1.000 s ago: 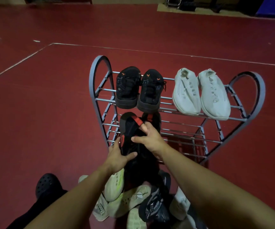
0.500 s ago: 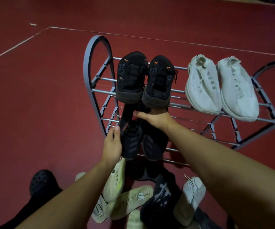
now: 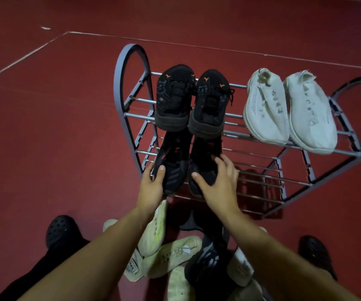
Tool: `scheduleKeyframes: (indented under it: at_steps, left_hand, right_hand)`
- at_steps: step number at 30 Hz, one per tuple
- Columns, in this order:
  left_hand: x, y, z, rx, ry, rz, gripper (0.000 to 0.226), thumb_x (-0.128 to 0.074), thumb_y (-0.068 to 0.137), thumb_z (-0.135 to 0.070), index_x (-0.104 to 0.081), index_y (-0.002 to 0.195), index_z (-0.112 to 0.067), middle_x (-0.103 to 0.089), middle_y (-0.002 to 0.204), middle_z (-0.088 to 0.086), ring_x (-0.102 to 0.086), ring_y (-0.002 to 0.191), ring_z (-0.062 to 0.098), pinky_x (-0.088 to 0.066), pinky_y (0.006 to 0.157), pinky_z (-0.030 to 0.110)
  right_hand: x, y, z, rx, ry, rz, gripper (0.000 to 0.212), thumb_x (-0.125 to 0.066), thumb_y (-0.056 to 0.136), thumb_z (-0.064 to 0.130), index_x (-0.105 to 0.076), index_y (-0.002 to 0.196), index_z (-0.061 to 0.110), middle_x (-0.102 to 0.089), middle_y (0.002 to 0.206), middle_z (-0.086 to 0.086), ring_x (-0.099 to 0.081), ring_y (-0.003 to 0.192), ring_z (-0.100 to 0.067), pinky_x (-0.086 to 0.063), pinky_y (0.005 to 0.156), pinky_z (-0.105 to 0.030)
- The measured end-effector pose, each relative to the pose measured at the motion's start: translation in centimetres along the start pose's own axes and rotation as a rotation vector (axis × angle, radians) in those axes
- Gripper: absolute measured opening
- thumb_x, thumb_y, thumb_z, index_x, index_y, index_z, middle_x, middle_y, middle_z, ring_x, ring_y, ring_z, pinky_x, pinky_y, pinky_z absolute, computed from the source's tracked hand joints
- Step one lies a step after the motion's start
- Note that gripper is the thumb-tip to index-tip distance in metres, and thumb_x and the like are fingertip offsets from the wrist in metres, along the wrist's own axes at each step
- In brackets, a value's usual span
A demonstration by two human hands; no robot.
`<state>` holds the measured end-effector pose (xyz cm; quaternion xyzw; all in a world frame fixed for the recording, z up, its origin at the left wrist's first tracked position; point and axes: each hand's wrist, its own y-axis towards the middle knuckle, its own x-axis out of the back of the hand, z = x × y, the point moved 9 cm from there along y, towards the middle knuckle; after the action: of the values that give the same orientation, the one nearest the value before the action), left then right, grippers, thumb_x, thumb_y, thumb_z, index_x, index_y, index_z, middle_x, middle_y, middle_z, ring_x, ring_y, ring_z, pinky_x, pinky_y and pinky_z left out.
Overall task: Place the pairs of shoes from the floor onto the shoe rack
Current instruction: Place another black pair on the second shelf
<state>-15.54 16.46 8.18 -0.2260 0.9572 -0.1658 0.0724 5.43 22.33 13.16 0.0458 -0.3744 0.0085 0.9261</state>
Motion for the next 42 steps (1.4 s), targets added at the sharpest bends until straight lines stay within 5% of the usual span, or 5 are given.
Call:
scheduleKeyframes:
  at_steps: [5, 10, 24, 33, 42]
  left_hand:
    - [0.2, -1.9, 1.3, 0.055, -0.174, 0.074, 0.054, -0.071, 0.092, -0.029, -0.044, 0.139, -0.034, -0.064, 0.128, -0.007, -0.067, 0.116, 0.02, -0.058, 0.091, 0.045]
    - [-0.4, -2.8, 1.3, 0.042, -0.315, 0.099, 0.059, -0.065, 0.092, 0.001, -0.044, 0.144, -0.017, -0.07, 0.125, 0.006, -0.069, 0.112, 0.023, -0.06, 0.085, 0.033]
    - [-2.2, 2.6, -2.8, 0.009, -0.492, 0.1, 0.059, -0.062, 0.092, 0.007, -0.044, 0.143, -0.018, -0.075, 0.114, 0.007, -0.071, 0.107, 0.024, -0.059, 0.087, 0.033]
    - [-1.4, 3.7, -2.1, 0.022, -0.446, 0.104, 0.069, -0.059, 0.094, 0.007, -0.033, 0.15, -0.023, -0.074, 0.115, -0.001, -0.071, 0.109, 0.019, -0.059, 0.09, 0.034]
    - [-1.0, 4.6, -1.0, 0.062, -0.193, 0.157, 0.06, -0.069, 0.09, -0.004, -0.043, 0.141, -0.021, -0.072, 0.118, 0.011, -0.071, 0.107, 0.027, -0.056, 0.092, 0.039]
  right_hand:
    - [-3.8, -6.2, -4.1, -0.55, 0.604, 0.052, 0.078, -0.074, 0.078, 0.058, -0.041, 0.138, 0.02, -0.059, 0.128, 0.001, -0.064, 0.11, -0.017, -0.051, 0.093, -0.035]
    - [-5.9, -7.0, -2.7, -0.539, 0.927, 0.1, 0.036, -0.065, 0.094, 0.035, -0.059, 0.122, 0.012, -0.077, 0.099, -0.006, -0.075, 0.089, -0.018, -0.058, 0.081, -0.032]
    - [-5.6, 0.7, -0.2, -0.404, 0.93, 0.045, 0.03, -0.065, 0.095, 0.026, -0.058, 0.117, 0.008, -0.078, 0.092, -0.004, -0.072, 0.075, -0.01, -0.05, 0.063, -0.016]
    - [-7.3, 1.0, -1.4, -0.414, 0.856, 0.099, 0.041, -0.065, 0.094, 0.034, -0.048, 0.118, 0.006, -0.078, 0.089, 0.006, -0.074, 0.09, -0.011, -0.051, 0.092, -0.037]
    - [-8.2, 1.0, -3.2, -0.485, 0.755, 0.214, 0.055, -0.066, 0.089, 0.05, -0.058, 0.126, 0.009, -0.077, 0.099, -0.002, -0.075, 0.081, -0.011, -0.053, 0.069, -0.026]
